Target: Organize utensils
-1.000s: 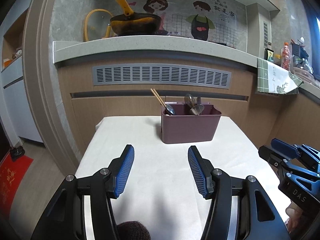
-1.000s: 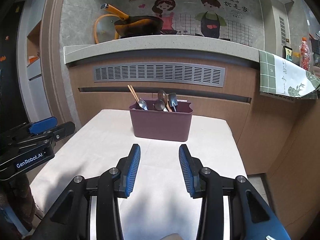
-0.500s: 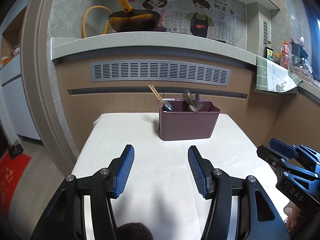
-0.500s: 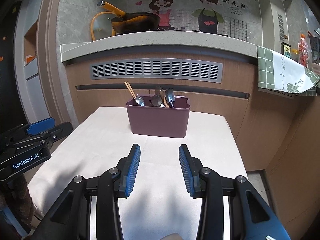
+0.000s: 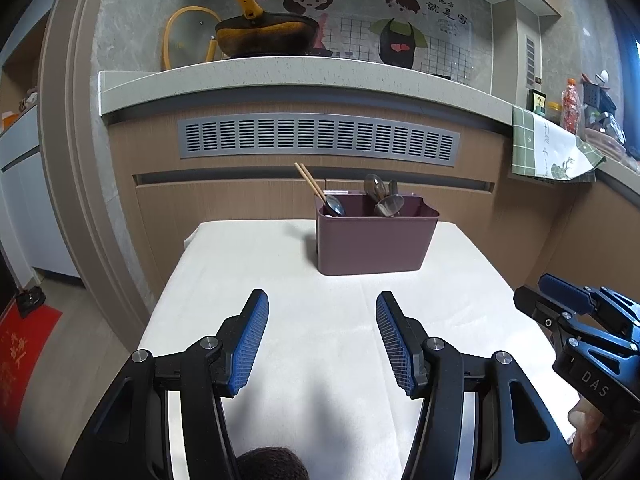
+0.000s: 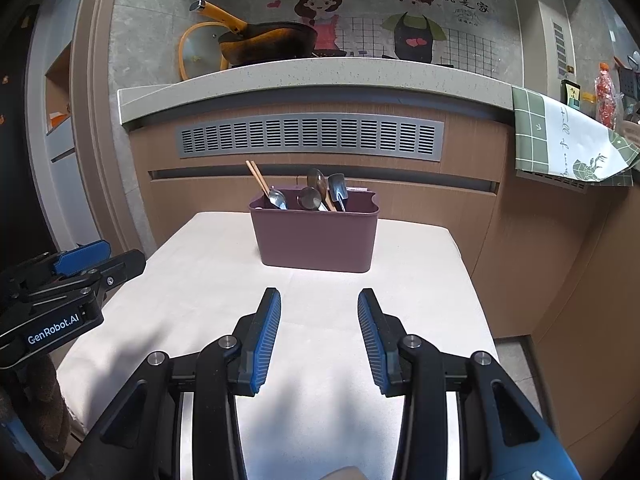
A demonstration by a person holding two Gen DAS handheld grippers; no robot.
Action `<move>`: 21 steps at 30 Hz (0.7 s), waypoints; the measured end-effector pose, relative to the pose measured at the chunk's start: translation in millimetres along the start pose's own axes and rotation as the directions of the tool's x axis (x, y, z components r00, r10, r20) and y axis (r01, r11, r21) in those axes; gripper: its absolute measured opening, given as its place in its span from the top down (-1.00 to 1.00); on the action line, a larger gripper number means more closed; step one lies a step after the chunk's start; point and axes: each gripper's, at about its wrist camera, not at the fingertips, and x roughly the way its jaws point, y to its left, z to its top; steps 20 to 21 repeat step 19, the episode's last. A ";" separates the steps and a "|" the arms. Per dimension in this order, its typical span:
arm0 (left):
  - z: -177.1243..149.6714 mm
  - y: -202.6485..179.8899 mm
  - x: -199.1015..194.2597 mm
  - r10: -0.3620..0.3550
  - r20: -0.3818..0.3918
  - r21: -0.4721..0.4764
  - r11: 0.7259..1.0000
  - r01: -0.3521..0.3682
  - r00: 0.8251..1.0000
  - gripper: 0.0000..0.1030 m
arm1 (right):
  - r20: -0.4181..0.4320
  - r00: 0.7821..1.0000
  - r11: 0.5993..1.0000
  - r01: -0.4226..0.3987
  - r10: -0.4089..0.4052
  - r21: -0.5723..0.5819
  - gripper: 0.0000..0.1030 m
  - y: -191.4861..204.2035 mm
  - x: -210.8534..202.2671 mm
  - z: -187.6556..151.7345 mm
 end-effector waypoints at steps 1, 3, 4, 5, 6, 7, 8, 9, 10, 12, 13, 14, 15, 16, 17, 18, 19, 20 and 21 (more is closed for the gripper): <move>-0.1 -0.2 0.1 0.000 0.001 0.002 1.000 0.000 1.000 -0.10 | 0.002 1.000 1.000 -0.001 0.001 0.003 0.27 -0.7 -0.3 0.0; -0.6 -0.4 0.6 -0.002 0.002 0.004 1.000 0.002 1.000 -0.10 | 0.003 1.000 1.000 -0.002 0.002 0.009 0.27 -1.9 -0.1 0.3; -0.9 -0.5 1.0 -0.004 0.001 0.004 1.000 0.004 1.000 -0.10 | 0.001 1.000 1.000 0.000 0.000 0.012 0.27 -2.8 0.1 0.4; -1.2 -0.6 1.6 -0.006 -0.001 0.005 1.000 0.006 1.000 -0.10 | 0.000 1.000 1.000 0.002 -0.002 0.014 0.27 -3.6 0.2 0.3; -1.9 -1.5 1.8 -0.006 -0.002 0.009 1.000 0.006 1.000 -0.10 | 0.001 1.000 1.000 0.007 -0.007 0.016 0.27 -4.3 -0.1 0.3; -2.3 -2.3 2.2 -0.005 -0.003 0.013 1.000 0.005 1.000 -0.10 | 0.001 1.000 1.000 0.011 -0.011 0.016 0.27 -4.7 -0.3 0.4; -2.5 -2.5 2.6 -0.005 -0.004 0.017 1.000 0.006 1.000 -0.10 | 0.002 1.000 1.000 0.013 -0.013 0.017 0.27 -5.4 -0.5 0.8; -2.6 -3.0 2.5 -0.006 -0.003 0.018 1.000 0.006 1.000 -0.10 | 0.003 1.000 1.000 0.016 -0.016 0.018 0.27 -6.1 -0.7 1.2; -2.7 -3.7 2.1 -0.008 -0.003 0.020 1.000 0.008 1.000 -0.10 | 0.004 1.000 1.000 0.016 -0.016 0.019 0.27 -6.5 -1.0 1.2; -2.3 -3.1 2.1 -0.008 -0.001 0.024 1.000 0.008 1.000 -0.10 | 0.003 1.000 1.000 0.018 -0.019 0.021 0.27 -7.6 -0.7 1.3; -2.2 -3.2 2.2 -0.006 -0.001 0.026 1.000 0.006 1.000 -0.10 | 0.002 1.000 1.000 0.019 -0.019 0.021 0.27 -7.8 -0.4 1.4; -2.2 -3.1 2.7 -0.005 -0.003 0.028 1.000 0.005 1.000 -0.10 | 0.001 1.000 1.000 0.020 -0.020 0.021 0.27 -7.8 0.1 1.5; -2.3 -2.6 3.5 -0.006 -0.007 0.028 1.000 0.006 1.000 -0.10 | -0.001 1.000 1.000 0.020 -0.020 0.021 0.27 -7.7 0.5 1.6; -2.7 -1.6 4.2 -0.008 -0.012 0.024 1.000 0.008 1.000 -0.10 | -0.002 1.000 1.000 0.018 -0.018 0.021 0.27 -7.9 0.6 1.8; -3.3 0.1 4.8 -0.009 -0.016 0.017 1.000 0.009 1.000 -0.10 | -0.003 1.000 1.000 0.017 -0.017 0.020 0.27 -7.8 0.8 1.9; -4.1 2.1 5.3 -0.009 -0.019 0.009 1.000 0.009 1.000 -0.10 | -0.003 1.000 1.000 0.017 -0.017 0.019 0.27 -7.2 0.8 2.0; -4.4 3.9 6.0 -0.011 -0.024 0.003 1.000 0.011 1.000 -0.10 | -0.004 1.000 1.000 0.018 -0.018 0.016 0.27 -6.5 1.2 2.1; -4.4 3.9 6.0 -0.011 -0.024 0.003 1.000 0.011 1.000 -0.10 | -0.004 1.000 1.000 0.018 -0.018 0.016 0.27 -6.5 1.2 2.1; -4.4 3.9 6.0 -0.011 -0.024 0.003 1.000 0.011 1.000 -0.10 | -0.004 1.000 1.000 0.018 -0.018 0.016 0.27 -6.5 1.2 2.1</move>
